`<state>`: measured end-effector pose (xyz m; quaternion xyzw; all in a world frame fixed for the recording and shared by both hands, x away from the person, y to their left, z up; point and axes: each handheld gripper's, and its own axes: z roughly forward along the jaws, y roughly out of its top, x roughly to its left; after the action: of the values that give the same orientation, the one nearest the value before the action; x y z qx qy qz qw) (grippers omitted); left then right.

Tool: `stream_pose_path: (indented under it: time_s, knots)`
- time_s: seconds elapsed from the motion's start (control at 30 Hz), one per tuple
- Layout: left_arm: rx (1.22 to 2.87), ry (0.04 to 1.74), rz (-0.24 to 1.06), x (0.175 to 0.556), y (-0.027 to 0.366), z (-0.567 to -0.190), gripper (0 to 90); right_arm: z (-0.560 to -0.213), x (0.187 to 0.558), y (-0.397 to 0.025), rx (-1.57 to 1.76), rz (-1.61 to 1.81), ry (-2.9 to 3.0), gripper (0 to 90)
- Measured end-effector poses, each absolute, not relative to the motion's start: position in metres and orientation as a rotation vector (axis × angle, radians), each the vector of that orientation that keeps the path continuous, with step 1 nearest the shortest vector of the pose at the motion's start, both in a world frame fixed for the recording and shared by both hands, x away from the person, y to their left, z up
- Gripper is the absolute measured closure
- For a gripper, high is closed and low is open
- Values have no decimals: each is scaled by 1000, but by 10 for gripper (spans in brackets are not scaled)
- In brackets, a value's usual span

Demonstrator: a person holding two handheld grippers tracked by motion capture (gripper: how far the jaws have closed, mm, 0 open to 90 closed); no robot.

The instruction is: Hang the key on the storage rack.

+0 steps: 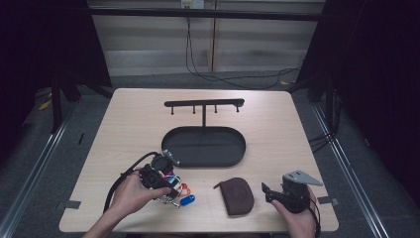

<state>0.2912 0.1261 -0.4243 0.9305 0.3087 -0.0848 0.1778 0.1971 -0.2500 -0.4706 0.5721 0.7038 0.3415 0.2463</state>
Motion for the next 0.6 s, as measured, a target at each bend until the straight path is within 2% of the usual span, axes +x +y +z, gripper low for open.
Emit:
stream_pose_path:
  time_s: [0.13, 0.3, 0.6]
  knots:
    - [2686, 838, -236, 289, 119, -429, 666, -471, 197, -250, 1563, 935, 1919, 221]
    - [2726, 815, -203, 287, 112, -435, 752, -470, 197, -250, 1556, 933, 1916, 221]
    - [2764, 841, -249, 293, 104, -450, 784, -470, 197, -250, 1559, 927, 1914, 221]
